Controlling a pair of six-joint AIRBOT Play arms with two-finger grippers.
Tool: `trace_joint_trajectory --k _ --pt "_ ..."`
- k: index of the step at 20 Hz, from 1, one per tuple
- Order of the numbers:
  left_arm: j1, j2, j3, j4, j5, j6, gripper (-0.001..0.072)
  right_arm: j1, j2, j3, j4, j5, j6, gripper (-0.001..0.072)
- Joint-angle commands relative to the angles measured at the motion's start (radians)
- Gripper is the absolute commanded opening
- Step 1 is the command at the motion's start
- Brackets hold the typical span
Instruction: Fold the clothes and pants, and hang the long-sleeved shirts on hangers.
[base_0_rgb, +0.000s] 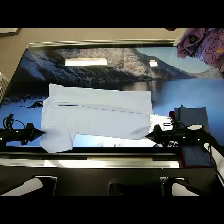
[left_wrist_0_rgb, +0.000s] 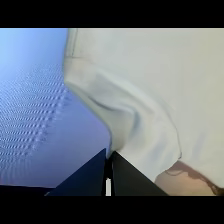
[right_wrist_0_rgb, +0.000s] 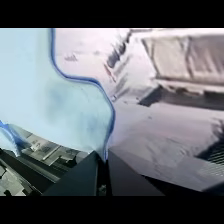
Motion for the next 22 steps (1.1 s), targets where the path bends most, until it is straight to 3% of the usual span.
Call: trace_joint_trajectory --k 1,6,10,15,22 --pt "0.001 0.126 0.035 0.01 -0.01 -0.148 0.0015 0.0 0.069 0.02 -0.104 -0.003 0.095 0.003" --pt "0.0 0.438 0.019 0.172 -0.104 -0.36 0.0015 0.0 0.303 0.026 -0.334 0.13 0.268 0.003" --pt "-0.074 0.573 0.01 0.173 -0.147 -0.377 0.0014 0.0 0.47 0.026 -0.4 0.262 0.36 0.003" --pt "-0.234 0.477 0.039 0.172 -0.058 -0.354 0.0014 0.0 0.461 0.125 -0.404 0.249 0.352 0.003" --pt "-0.378 0.071 0.314 0.153 0.064 -0.313 0.0014 0.001 0.165 0.335 -0.25 0.114 0.249 0.003"
